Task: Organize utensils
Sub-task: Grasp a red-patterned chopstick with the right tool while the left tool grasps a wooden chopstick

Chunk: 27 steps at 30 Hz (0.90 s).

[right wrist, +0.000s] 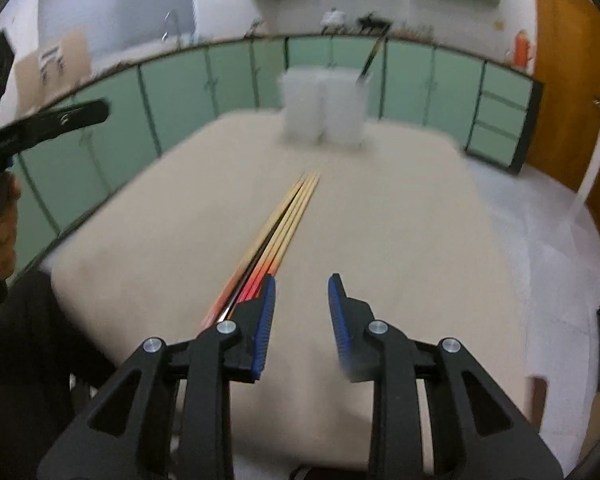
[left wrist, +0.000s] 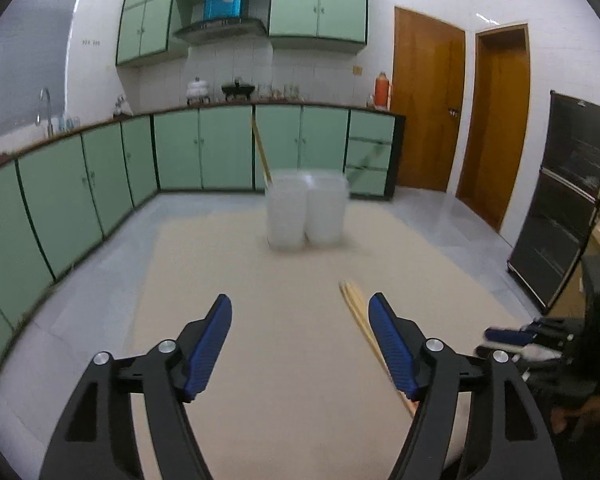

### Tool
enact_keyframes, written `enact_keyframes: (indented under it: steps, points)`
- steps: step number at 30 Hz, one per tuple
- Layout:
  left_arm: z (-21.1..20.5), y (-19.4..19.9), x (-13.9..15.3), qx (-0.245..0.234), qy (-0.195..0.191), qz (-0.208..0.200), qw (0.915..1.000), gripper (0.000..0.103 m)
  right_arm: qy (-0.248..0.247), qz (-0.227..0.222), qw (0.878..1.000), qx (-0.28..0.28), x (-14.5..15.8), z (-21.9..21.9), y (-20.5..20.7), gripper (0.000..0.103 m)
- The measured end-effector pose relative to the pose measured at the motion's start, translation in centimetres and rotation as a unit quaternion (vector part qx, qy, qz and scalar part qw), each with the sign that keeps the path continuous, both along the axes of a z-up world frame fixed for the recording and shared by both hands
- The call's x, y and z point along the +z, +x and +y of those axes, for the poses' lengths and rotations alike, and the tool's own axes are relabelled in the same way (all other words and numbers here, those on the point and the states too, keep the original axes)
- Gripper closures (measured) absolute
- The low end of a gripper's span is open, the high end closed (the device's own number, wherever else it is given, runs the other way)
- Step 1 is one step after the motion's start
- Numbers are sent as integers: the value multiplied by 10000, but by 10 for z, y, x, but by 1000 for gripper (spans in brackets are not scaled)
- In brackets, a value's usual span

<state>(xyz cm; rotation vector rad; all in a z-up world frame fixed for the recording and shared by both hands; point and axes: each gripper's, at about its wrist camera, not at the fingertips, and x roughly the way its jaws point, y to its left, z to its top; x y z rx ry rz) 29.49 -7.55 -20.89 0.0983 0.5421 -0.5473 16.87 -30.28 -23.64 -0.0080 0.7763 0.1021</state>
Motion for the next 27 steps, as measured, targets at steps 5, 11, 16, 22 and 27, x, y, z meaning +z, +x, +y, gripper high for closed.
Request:
enact_keyframes:
  steps: [5, 11, 16, 22, 27]
  points:
    - [-14, -30, -54, -89, 152, 370, 9992, 34, -185, 194, 9992, 311, -30, 37, -15, 76]
    - [-24, -45, -85, -231, 399, 550, 9974, 34, -148, 243, 9992, 282, -37, 34, -3, 77]
    - [-43, -53, -99, -445, 664, 528, 9954, 36, 3, 200, 9996, 200, -39, 24, 4, 83]
    - [-65, -59, -112, -645, 865, 575, 9925, 40, 100, 154, 9998, -75, -39, 7, 9, 97]
    - [-83, -69, -120, -844, 1099, 532, 9889, 40, 266, 154, 9992, -257, -38, -13, 7, 98]
